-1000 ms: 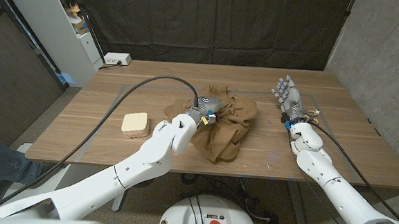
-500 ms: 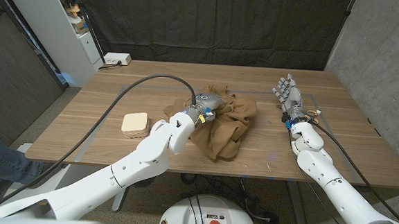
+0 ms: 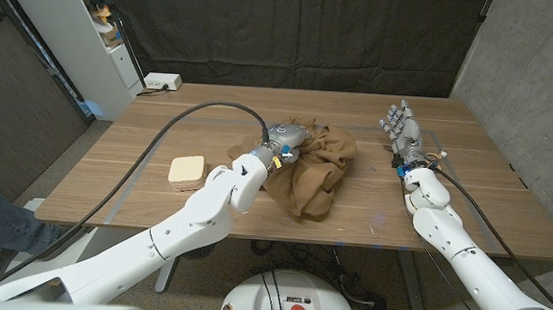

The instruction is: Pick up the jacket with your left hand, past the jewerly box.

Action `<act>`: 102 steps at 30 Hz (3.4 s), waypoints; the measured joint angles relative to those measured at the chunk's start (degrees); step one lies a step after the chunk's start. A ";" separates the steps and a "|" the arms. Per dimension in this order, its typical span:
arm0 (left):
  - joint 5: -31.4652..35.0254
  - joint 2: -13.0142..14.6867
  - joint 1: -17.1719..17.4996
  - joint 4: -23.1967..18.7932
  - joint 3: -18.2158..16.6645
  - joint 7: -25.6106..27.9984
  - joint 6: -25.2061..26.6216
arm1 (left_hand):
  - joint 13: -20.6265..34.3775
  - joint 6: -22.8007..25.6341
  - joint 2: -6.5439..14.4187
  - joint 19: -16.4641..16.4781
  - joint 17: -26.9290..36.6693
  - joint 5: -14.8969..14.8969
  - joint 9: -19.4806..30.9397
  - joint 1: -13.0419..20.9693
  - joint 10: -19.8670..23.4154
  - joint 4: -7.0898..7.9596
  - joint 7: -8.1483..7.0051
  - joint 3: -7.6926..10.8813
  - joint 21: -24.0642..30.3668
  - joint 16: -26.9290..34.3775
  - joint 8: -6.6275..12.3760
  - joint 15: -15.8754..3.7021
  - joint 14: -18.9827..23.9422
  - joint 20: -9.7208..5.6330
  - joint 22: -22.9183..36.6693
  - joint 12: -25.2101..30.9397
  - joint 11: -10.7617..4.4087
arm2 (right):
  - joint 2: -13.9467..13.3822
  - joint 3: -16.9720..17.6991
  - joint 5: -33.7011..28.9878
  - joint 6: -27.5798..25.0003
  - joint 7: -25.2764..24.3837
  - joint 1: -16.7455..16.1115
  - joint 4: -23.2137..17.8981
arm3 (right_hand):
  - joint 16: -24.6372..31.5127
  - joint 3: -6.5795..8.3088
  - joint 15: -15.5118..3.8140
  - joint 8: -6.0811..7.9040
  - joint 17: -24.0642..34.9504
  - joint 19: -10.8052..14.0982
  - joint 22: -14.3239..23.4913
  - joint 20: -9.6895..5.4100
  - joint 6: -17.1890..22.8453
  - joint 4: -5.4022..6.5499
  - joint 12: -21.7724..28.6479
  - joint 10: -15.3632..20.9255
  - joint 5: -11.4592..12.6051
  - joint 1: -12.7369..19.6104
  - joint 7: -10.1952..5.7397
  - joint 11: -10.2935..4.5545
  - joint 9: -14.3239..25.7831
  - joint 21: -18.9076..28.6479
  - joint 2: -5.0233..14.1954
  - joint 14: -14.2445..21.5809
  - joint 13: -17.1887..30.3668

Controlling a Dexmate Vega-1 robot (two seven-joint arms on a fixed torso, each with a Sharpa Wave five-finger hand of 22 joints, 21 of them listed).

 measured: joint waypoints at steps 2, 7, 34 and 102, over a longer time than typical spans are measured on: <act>-0.03 0.19 0.06 -0.38 -0.27 0.21 -0.06 | 0.21 0.00 -0.21 -0.23 0.01 0.08 0.00 0.23 0.00 0.01 0.00 0.01 0.03 0.00 0.00 0.00 0.00 0.04 0.00 0.00 0.00 | -0.02 0.01 -0.08 0.04 -0.12 -0.05 -0.20 | 0.00 0.00 0.00 0.00 0.00 0.00 0.00 0.00 0.00 0.00 0.00 0.00 0.00 0.00 0.00 0.00 0.00 0.00 0.00 0.00 0.00; -0.08 0.51 0.21 -1.05 -0.81 0.57 -0.16 | 0.53 0.51 -0.07 -0.54 0.05 0.48 0.00 0.37 0.00 0.19 0.10 0.19 0.60 -0.01 0.00 0.01 -0.01 -0.24 -0.25 0.00 0.00 | -0.06 0.02 -0.22 0.08 -0.39 -0.23 -0.72 | 0.00 0.00 0.00 0.00 0.00 0.00 0.00 0.00 0.00 0.00 0.00 0.00 0.00 0.00 0.00 0.00 0.00 0.00 0.00 0.00 0.00; -0.15 1.20 0.24 -3.59 -3.27 1.47 -0.63 | 2.02 1.12 -0.09 -1.56 0.33 0.84 0.52 0.35 1.33 0.18 0.72 0.19 3.57 0.42 -0.01 0.42 0.14 -0.68 -1.02 0.00 -0.11 | -0.12 0.04 -0.83 0.25 -1.25 -0.44 -2.16 | 0.00 0.00 0.00 0.00 0.00 0.21 0.00 -0.22 0.00 0.01 0.00 0.00 0.00 0.00 0.00 0.00 0.00 0.00 0.00 0.00 0.00; 4.21 1.58 1.07 -10.80 -10.10 0.48 -2.78 | 4.80 3.17 -0.60 -4.63 0.40 1.88 1.04 0.90 2.87 0.08 0.72 0.91 9.69 1.02 -0.90 1.05 0.79 -1.48 -2.39 -0.90 0.83 | -0.72 0.03 -1.59 0.25 -2.28 -1.60 -5.16 | 0.00 -0.09 -0.21 0.00 0.00 0.51 0.00 0.09 0.00 -0.38 0.00 0.00 0.00 0.00 0.00 0.00 0.00 0.00 0.00 0.21 0.00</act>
